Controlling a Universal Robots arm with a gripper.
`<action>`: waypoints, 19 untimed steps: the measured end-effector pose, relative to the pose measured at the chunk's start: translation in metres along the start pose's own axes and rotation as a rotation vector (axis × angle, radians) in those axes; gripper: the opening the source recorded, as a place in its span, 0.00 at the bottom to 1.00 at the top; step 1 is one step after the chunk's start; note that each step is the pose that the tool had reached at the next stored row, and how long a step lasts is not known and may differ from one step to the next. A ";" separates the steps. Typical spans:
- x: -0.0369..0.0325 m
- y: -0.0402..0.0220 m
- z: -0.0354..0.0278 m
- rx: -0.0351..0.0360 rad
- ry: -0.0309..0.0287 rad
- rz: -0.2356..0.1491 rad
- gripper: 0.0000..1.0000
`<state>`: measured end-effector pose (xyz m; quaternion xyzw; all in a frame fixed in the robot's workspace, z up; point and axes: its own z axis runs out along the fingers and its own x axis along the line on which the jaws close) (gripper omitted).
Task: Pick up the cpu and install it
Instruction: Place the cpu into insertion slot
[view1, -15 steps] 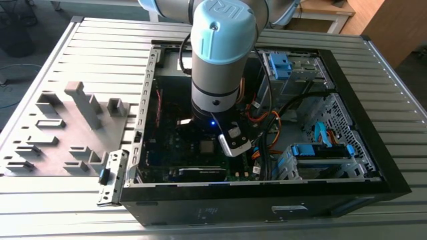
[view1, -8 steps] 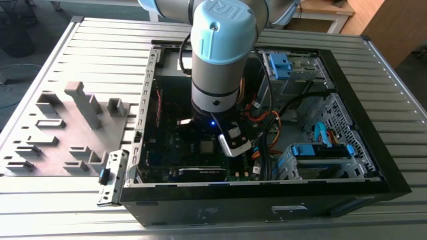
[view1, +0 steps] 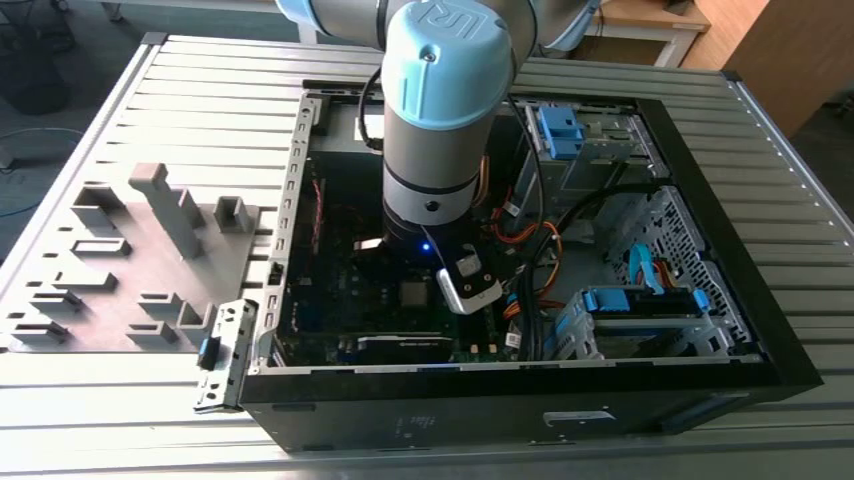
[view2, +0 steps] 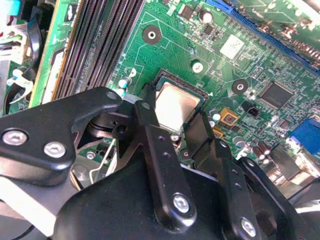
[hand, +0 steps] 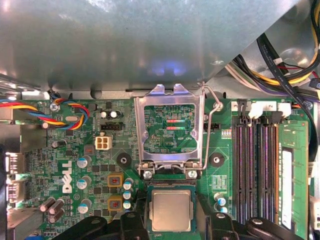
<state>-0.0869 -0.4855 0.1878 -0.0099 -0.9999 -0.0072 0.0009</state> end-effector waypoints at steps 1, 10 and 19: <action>0.0000 0.0000 0.0000 -0.0001 0.0000 0.000 0.47; 0.0000 0.0001 0.0002 -0.0005 -0.0002 0.000 0.47; 0.0000 0.0000 0.0001 -0.0001 0.0000 0.000 0.60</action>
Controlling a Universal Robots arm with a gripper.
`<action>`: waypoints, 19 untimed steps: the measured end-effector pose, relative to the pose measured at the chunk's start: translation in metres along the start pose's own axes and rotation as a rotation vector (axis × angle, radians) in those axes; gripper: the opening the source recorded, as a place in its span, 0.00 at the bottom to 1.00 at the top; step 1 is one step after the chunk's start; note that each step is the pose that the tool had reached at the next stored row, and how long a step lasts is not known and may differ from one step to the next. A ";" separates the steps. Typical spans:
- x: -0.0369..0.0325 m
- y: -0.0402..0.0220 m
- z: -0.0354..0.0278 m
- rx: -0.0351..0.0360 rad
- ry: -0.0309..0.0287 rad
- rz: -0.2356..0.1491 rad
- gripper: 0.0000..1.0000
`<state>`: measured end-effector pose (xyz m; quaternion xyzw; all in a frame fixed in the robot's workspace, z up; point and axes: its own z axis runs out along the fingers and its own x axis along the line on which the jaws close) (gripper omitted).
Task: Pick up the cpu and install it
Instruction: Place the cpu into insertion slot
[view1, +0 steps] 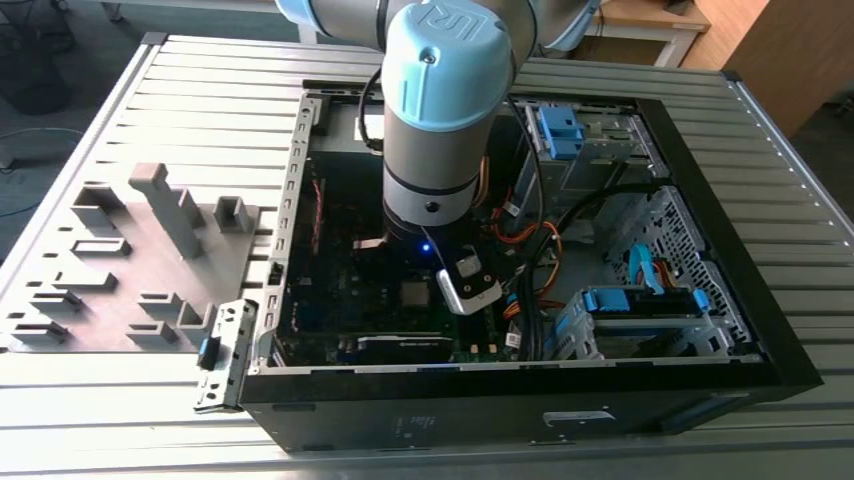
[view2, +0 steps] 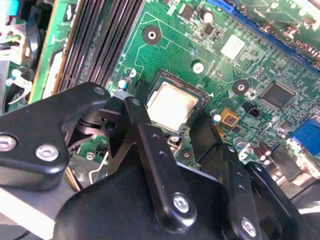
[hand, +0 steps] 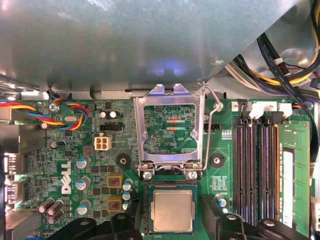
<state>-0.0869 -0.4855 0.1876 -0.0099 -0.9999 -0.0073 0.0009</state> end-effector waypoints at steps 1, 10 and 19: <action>0.0000 0.0000 0.0000 0.0000 0.0000 0.000 0.60; 0.0000 0.0000 0.0001 0.0000 0.0000 0.000 0.60; 0.0000 0.0000 0.0001 0.0000 0.0000 0.000 0.51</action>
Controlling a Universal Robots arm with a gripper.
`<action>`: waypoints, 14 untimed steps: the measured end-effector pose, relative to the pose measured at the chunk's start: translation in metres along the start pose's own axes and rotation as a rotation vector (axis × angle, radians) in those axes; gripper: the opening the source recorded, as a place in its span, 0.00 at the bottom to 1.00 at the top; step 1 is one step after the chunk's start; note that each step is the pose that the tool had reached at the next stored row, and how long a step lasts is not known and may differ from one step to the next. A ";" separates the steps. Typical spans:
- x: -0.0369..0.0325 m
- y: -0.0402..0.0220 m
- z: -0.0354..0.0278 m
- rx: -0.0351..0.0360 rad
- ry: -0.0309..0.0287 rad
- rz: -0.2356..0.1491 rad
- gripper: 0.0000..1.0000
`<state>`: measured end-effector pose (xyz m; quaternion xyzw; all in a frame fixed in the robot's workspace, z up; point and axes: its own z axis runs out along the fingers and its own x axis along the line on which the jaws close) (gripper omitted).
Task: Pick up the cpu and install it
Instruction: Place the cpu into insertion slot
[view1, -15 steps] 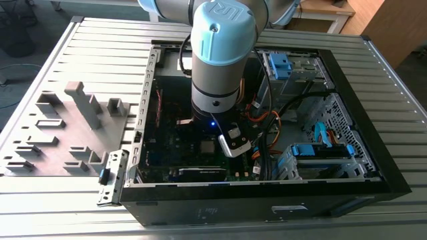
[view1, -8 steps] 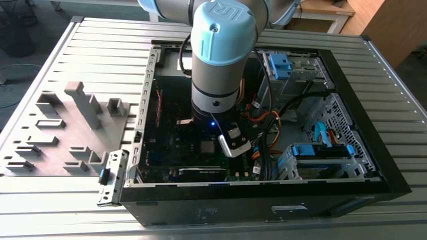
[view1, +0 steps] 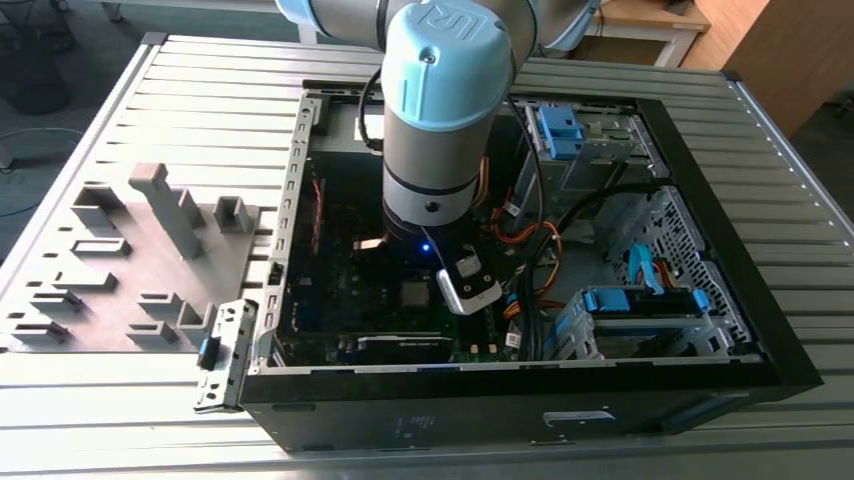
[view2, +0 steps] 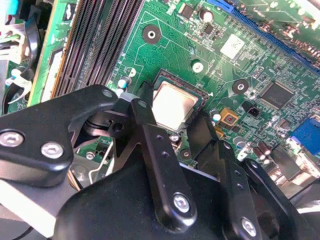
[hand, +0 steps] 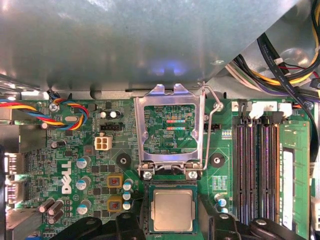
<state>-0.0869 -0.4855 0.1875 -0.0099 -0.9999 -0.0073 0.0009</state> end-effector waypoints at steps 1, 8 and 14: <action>0.0000 0.0000 0.0000 0.0000 0.0000 0.000 0.51; 0.0000 0.0001 -0.0002 -0.0003 -0.0001 0.000 0.51; 0.0000 0.0001 -0.0028 -0.0004 -0.0002 0.000 0.51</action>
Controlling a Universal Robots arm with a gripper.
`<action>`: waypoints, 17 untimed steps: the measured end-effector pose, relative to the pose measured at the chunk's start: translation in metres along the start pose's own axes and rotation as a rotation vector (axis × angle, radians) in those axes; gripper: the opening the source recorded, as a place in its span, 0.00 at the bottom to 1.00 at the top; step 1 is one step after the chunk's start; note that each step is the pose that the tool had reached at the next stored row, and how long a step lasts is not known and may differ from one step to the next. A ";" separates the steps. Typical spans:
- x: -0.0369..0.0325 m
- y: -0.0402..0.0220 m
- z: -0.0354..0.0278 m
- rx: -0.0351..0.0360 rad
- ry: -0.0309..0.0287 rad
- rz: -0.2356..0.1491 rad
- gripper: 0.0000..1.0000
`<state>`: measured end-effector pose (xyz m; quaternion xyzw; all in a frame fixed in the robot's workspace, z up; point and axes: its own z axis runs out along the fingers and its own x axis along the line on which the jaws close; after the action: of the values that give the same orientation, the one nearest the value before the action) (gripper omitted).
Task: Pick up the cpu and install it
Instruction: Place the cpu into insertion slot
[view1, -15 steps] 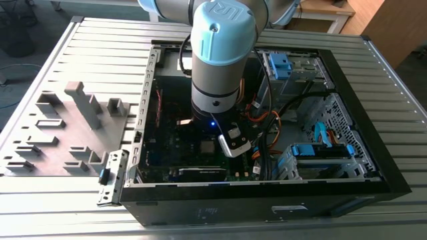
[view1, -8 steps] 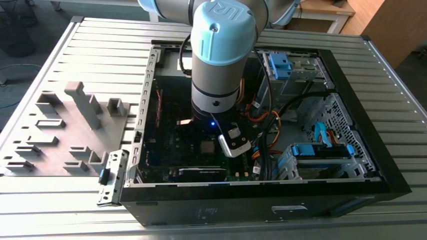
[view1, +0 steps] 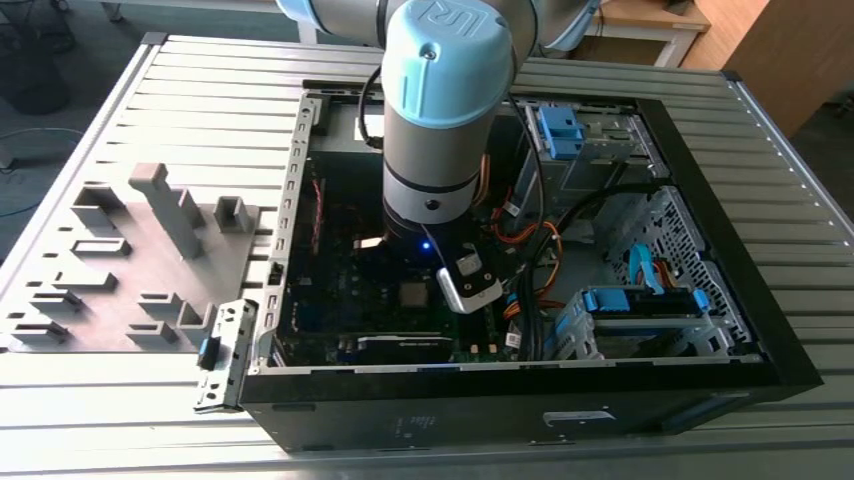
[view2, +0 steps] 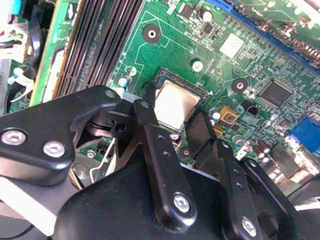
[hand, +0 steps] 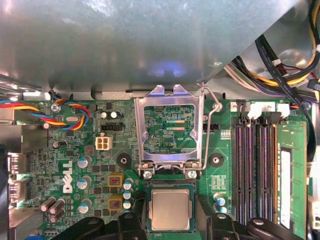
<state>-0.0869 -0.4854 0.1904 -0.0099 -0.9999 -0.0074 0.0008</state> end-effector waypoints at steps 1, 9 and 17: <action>0.0000 0.0000 -0.0002 0.0003 0.0002 0.000 0.51; 0.0001 -0.0001 -0.0036 0.0006 0.0003 0.000 0.51; 0.0000 0.0002 -0.0117 0.0001 0.0000 0.000 0.51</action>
<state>-0.0869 -0.4854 0.2021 -0.0100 -0.9999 -0.0074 0.0008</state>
